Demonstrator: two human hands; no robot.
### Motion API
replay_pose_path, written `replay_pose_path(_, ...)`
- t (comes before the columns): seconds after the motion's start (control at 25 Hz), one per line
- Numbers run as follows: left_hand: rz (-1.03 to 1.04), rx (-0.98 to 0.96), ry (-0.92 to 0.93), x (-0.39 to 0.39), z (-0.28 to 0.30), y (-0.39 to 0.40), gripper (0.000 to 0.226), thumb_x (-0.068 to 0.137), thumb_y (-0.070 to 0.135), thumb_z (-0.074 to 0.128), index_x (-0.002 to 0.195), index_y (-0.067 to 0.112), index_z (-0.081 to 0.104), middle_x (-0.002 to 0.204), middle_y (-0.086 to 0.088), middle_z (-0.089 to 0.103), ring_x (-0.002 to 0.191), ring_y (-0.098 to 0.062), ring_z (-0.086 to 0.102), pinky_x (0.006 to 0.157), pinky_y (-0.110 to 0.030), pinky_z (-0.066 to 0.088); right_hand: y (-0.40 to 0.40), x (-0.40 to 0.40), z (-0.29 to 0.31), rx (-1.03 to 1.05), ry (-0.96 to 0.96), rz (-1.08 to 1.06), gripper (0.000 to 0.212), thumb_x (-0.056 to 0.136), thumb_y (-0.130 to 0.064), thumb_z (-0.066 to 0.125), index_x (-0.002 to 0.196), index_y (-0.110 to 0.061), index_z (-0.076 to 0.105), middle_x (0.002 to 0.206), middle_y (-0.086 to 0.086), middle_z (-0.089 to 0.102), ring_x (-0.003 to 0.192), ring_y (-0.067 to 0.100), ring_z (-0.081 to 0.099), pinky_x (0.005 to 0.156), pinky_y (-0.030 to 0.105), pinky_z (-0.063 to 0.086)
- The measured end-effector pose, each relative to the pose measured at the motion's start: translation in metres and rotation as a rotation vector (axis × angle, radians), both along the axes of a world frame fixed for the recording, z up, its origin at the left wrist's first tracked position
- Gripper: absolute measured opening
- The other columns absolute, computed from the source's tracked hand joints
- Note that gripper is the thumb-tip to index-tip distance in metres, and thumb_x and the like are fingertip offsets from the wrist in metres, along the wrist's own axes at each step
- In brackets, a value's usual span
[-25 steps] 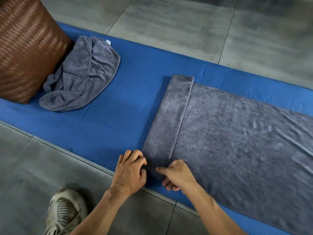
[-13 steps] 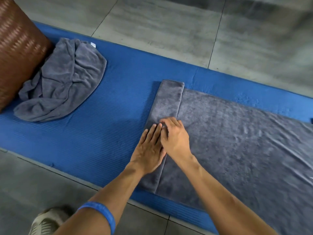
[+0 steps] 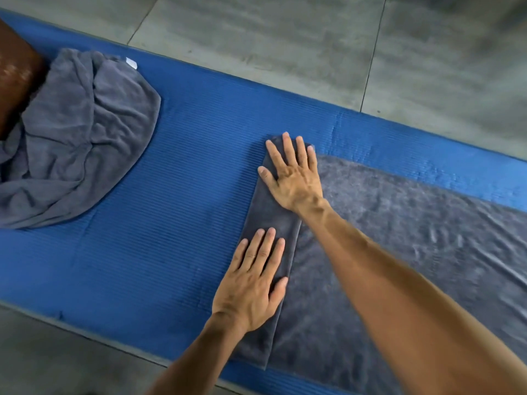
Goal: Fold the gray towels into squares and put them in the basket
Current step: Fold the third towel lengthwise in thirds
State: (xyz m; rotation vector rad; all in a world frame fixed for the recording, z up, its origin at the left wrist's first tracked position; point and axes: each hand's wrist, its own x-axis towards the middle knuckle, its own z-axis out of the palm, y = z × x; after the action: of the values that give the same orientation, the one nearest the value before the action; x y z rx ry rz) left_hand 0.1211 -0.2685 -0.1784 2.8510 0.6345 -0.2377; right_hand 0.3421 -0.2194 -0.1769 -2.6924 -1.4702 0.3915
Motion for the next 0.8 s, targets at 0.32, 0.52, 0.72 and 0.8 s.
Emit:
replay_pose_path(0.32, -0.039, -0.008, -0.020, -0.001, -0.001, 0.002, 0.067, 0.096, 0.049, 0.038, 0.155, 0.020, 0.021, 0.163, -0.014, 0.012, 0.150, -0.029, 0.010, 0.118, -0.050, 0.015, 0.012, 0.011, 0.005, -0.067, -0.002, -0.036, 0.070, 0.095, -0.071, 0.015, 0.156, -0.040, 0.004, 0.166, 0.000, -0.003, 0.152, 0.029, -0.009, 0.120, 0.054, -0.008)
replay_pose_path(0.52, -0.053, 0.020, -0.024, -0.001, -0.002, 0.004, 0.065, 0.097, 0.053, 0.032, 0.155, 0.026, 0.021, 0.163, -0.013, 0.009, 0.151, -0.029, 0.006, 0.119, -0.050, 0.011, 0.010, 0.029, 0.020, -0.043, 0.238, -0.013, 0.081, 0.093, -0.068, 0.036, 0.156, -0.037, -0.004, 0.165, -0.001, -0.011, 0.151, 0.025, -0.014, 0.120, 0.051, -0.011)
replay_pose_path(0.72, -0.056, 0.037, -0.037, -0.003, 0.000, 0.004, 0.062, 0.100, 0.054, 0.026, 0.153, 0.022, 0.029, 0.161, -0.012, 0.020, 0.150, -0.030, 0.013, 0.118, -0.050, 0.016, -0.067, -0.043, 0.005, 0.365, 0.073, 0.147, 0.061, 0.099, -0.038, 0.035, 0.155, -0.016, 0.026, 0.163, 0.007, 0.020, 0.151, 0.027, 0.015, 0.123, 0.046, 0.014)
replay_pose_path(0.8, -0.079, 0.037, -0.049, -0.014, 0.003, -0.002, 0.062, 0.100, 0.055, 0.027, 0.151, 0.021, 0.034, 0.159, -0.012, 0.026, 0.149, -0.030, 0.016, 0.117, -0.052, 0.018, -0.095, -0.068, -0.006, 0.321, 0.102, 0.156, 0.055, 0.101, -0.036, 0.027, 0.151, -0.016, 0.037, 0.161, 0.006, 0.027, 0.150, 0.026, 0.020, 0.122, 0.047, 0.018)
